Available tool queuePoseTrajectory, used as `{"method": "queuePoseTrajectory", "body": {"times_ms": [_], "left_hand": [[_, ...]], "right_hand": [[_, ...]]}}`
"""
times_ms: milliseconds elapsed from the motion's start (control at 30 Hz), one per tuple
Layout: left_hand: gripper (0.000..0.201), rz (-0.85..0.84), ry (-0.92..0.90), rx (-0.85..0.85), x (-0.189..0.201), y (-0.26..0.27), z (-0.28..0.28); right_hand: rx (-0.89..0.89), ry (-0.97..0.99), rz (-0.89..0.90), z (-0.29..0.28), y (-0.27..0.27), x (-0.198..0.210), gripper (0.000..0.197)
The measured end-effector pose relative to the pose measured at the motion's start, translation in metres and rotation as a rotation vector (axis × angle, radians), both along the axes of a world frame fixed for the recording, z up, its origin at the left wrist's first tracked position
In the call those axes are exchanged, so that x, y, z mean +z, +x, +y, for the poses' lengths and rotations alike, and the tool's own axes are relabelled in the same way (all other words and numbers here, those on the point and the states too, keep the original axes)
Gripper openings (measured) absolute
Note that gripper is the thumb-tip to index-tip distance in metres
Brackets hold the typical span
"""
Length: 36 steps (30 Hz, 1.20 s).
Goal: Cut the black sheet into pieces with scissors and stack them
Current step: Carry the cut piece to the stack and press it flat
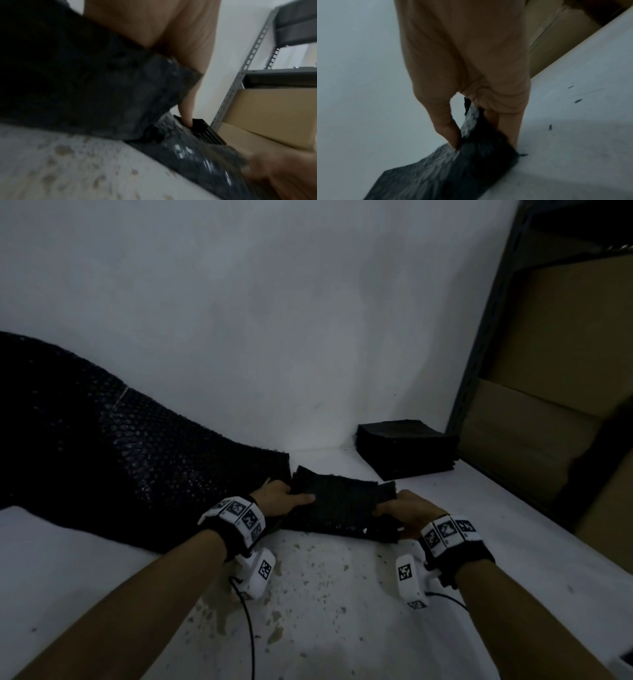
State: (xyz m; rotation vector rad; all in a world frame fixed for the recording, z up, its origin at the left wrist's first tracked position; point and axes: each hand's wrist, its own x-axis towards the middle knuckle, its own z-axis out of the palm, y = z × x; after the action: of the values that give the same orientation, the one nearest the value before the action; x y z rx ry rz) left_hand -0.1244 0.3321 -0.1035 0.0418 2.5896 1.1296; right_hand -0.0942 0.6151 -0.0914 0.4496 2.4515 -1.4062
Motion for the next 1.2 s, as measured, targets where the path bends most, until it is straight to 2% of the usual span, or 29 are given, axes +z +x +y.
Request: {"method": "queuePoseTrajectory", "body": {"times_ms": [67, 133, 233, 333, 400, 433, 567, 667, 733, 767, 867, 933, 1000, 1033, 1067, 1133, 1200], "left_hand": [[0.059, -0.042, -0.028, -0.046, 0.001, -0.003, -0.002], [0.056, -0.048, 0.001, -0.046, 0.000, -0.010, -0.004], [0.030, -0.022, 0.043, -0.017, 0.001, -0.012, 0.000], [0.038, 0.033, 0.042, 0.014, 0.000, -0.016, 0.003], [0.020, 0.027, 0.053, 0.009, -0.003, -0.018, 0.005], [0.017, 0.027, 0.052, 0.004, -0.005, -0.020, 0.005], [0.018, 0.016, 0.044, 0.022, -0.009, -0.025, 0.006], [0.032, 0.014, 0.016, 0.068, -0.012, -0.029, 0.007], [0.030, -0.007, -0.003, 0.082, -0.012, -0.032, 0.008], [0.025, -0.012, -0.013, 0.076, -0.010, -0.030, 0.010], [0.046, -0.025, -0.080, 0.053, -0.009, -0.030, 0.013], [0.046, -0.030, -0.108, 0.044, -0.008, -0.030, 0.014], [0.038, -0.041, -0.126, 0.029, -0.005, -0.031, 0.015], [0.028, -0.036, -0.148, 0.021, -0.004, -0.031, 0.015], [0.021, -0.015, -0.166, 0.019, -0.004, -0.031, 0.015], [0.023, 0.046, -0.221, 0.011, -0.006, -0.033, 0.016], [0.012, 0.086, -0.260, -0.004, -0.006, -0.032, 0.018]], "right_hand": [[-0.016, 0.030, -0.020, 0.004, -0.002, -0.005, 0.042], [-0.025, 0.091, -0.010, 0.007, -0.007, -0.011, 0.044], [-0.027, 0.137, 0.058, 0.010, -0.012, -0.015, 0.048], [-0.017, 0.222, 0.081, 0.008, -0.019, -0.015, 0.055], [-0.025, 0.294, 0.144, 0.007, -0.021, -0.014, 0.045], [-0.036, 0.324, 0.179, 0.008, -0.023, -0.015, 0.042], [-0.077, 0.273, 0.266, 0.008, -0.025, -0.020, 0.042], [-0.101, 0.124, 0.156, 0.011, -0.034, -0.029, 0.056], [-0.094, 0.045, 0.087, 0.010, -0.033, -0.031, 0.063], [-0.083, 0.046, 0.076, 0.010, -0.033, -0.031, 0.060], [-0.060, 0.107, 0.095, 0.012, -0.036, -0.033, 0.048], [-0.057, 0.135, 0.134, 0.014, -0.039, -0.035, 0.038], [-0.068, 0.169, 0.156, 0.016, -0.040, -0.037, 0.022], [-0.073, 0.183, 0.154, 0.017, -0.041, -0.038, 0.020], [-0.079, 0.194, 0.156, 0.018, -0.041, -0.040, 0.021], [-0.083, 0.205, 0.153, 0.018, -0.042, -0.041, 0.021], [-0.079, 0.249, 0.149, 0.017, -0.043, -0.040, 0.023]]}}
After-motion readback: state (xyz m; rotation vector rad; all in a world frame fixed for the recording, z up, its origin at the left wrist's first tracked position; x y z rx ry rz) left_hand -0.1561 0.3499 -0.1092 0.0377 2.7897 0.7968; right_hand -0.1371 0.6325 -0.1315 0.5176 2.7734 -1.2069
